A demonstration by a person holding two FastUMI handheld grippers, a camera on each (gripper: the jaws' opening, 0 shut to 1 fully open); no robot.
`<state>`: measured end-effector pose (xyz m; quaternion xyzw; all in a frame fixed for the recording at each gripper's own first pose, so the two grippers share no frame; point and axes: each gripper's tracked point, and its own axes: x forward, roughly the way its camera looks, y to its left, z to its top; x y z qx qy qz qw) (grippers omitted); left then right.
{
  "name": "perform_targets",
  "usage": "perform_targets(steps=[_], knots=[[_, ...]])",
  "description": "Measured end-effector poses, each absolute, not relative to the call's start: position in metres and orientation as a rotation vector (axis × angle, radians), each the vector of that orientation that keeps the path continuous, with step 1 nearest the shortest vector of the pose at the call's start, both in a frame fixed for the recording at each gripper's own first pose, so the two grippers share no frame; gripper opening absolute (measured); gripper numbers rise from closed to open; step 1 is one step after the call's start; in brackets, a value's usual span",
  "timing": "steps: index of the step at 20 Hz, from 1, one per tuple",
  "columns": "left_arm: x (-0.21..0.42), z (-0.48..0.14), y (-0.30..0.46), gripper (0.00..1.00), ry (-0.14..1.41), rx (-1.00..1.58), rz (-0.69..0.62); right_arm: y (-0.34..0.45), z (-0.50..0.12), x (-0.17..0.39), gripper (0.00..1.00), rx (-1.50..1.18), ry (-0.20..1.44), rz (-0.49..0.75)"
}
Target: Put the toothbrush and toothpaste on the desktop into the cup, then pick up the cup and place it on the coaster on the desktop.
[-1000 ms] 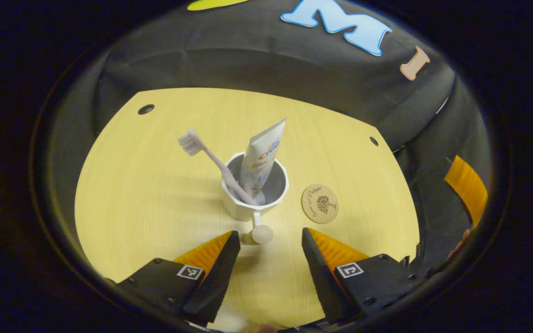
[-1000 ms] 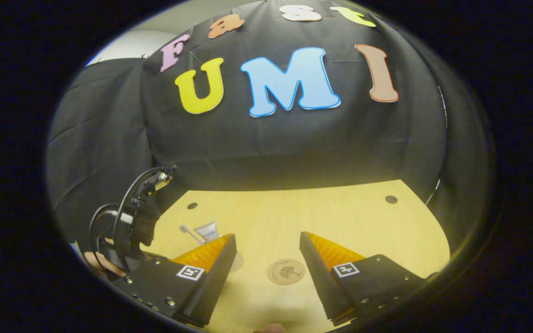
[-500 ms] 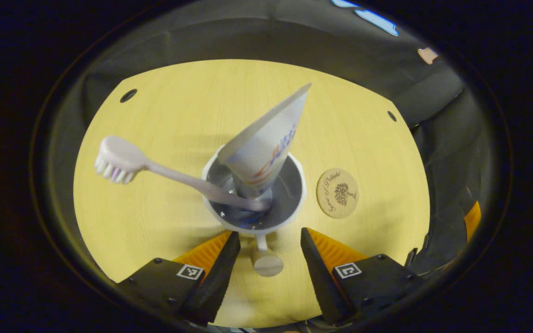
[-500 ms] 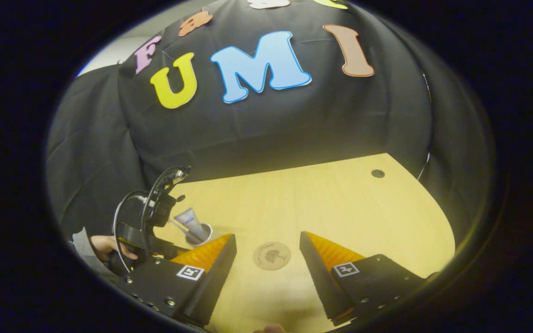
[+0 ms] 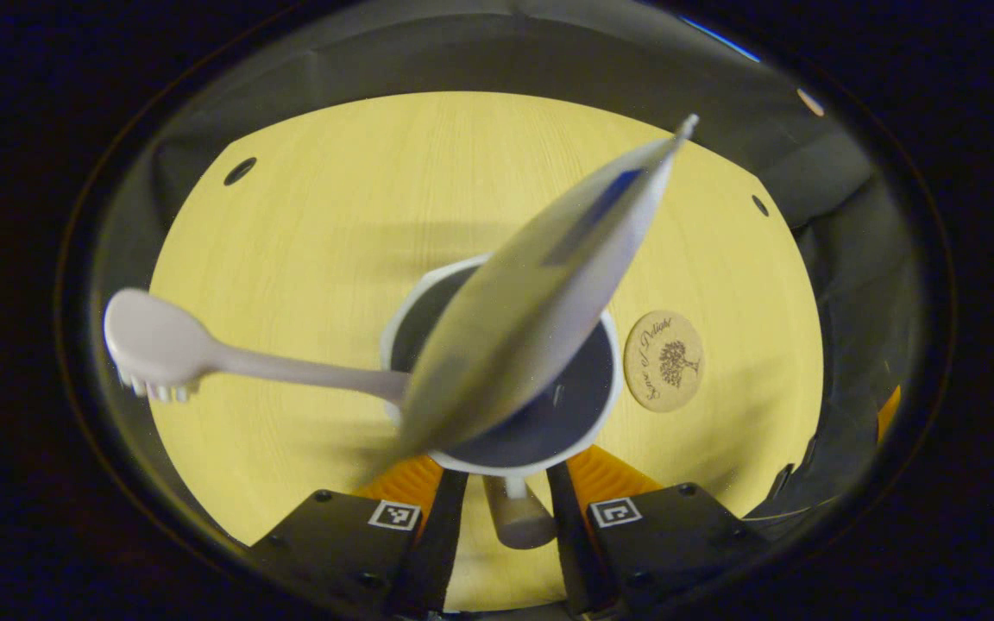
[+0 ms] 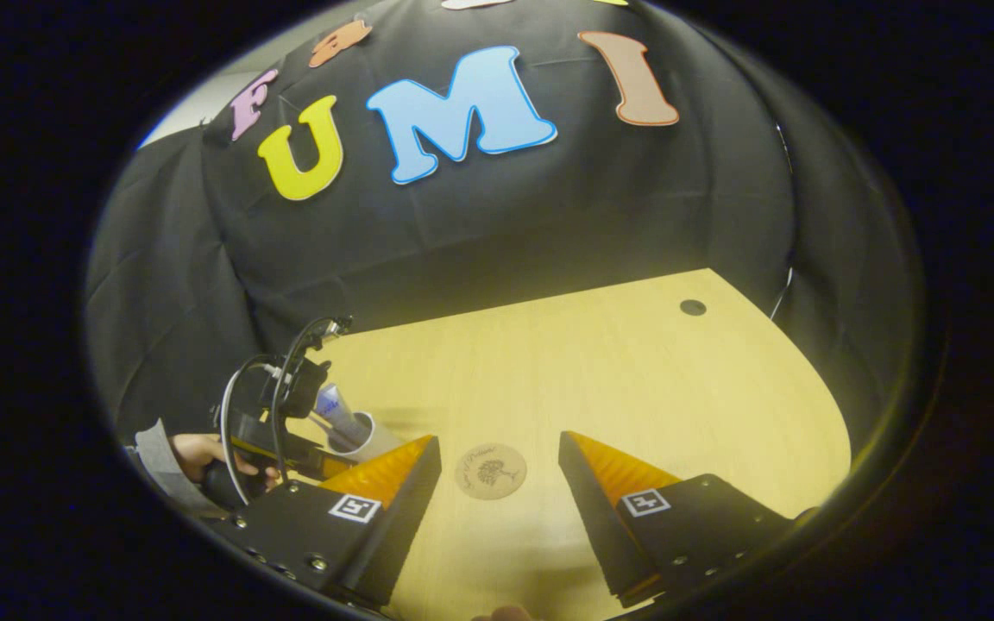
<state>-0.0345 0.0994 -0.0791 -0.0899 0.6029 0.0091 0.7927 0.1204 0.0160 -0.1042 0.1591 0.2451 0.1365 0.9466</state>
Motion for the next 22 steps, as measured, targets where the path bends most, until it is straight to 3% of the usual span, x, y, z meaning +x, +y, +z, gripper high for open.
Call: perform_targets(steps=[1, 2, 3, 4, 5, 8, 14, 15, 16, 21, 22], knots=[[-0.033, -0.074, 0.113, 0.59, 1.298, -0.180, 0.028, 0.016, -0.105, 0.121, 0.86, 0.325, 0.502, 0.276], [-0.032, -0.069, 0.104, 0.37, 1.302, -0.165, 0.019, 0.016, -0.107, 0.123, 0.86, 0.324, 0.507, 0.274], [-0.032, -0.068, 0.107, 0.49, 1.299, -0.133, 0.035, 0.015, -0.110, 0.124, 0.83, 0.325, 0.513, 0.272], [-0.031, -0.068, 0.111, 0.33, 1.296, -0.108, 0.033, 0.015, -0.110, 0.124, 0.86, 0.329, 0.516, 0.272], [-0.030, -0.068, 0.110, 0.43, 1.283, -0.104, 0.040, 0.015, -0.111, 0.124, 0.86, 0.332, 0.519, 0.273], [-0.029, -0.064, 0.102, 0.35, 1.271, -0.116, 0.022, 0.012, -0.111, 0.125, 0.86, 0.330, 0.519, 0.273], [-0.019, -0.049, 0.073, 0.35, 1.232, -0.058, -0.027, 0.001, -0.110, 0.130, 0.86, 0.348, 0.512, 0.260], [-0.019, -0.048, 0.063, 0.29, 1.230, -0.053, -0.043, -0.002, -0.109, 0.131, 0.86, 0.346, 0.508, 0.257], [-0.018, -0.048, 0.056, 0.41, 1.231, -0.055, -0.053, -0.004, -0.109, 0.131, 0.86, 0.345, 0.506, 0.255], [-0.014, -0.044, 0.022, 0.41, 1.228, -0.049, -0.099, -0.018, -0.108, 0.130, 0.86, 0.341, 0.501, 0.243], [-0.014, -0.044, 0.013, 0.29, 1.228, -0.047, -0.112, -0.021, -0.109, 0.131, 0.86, 0.342, 0.502, 0.241]])
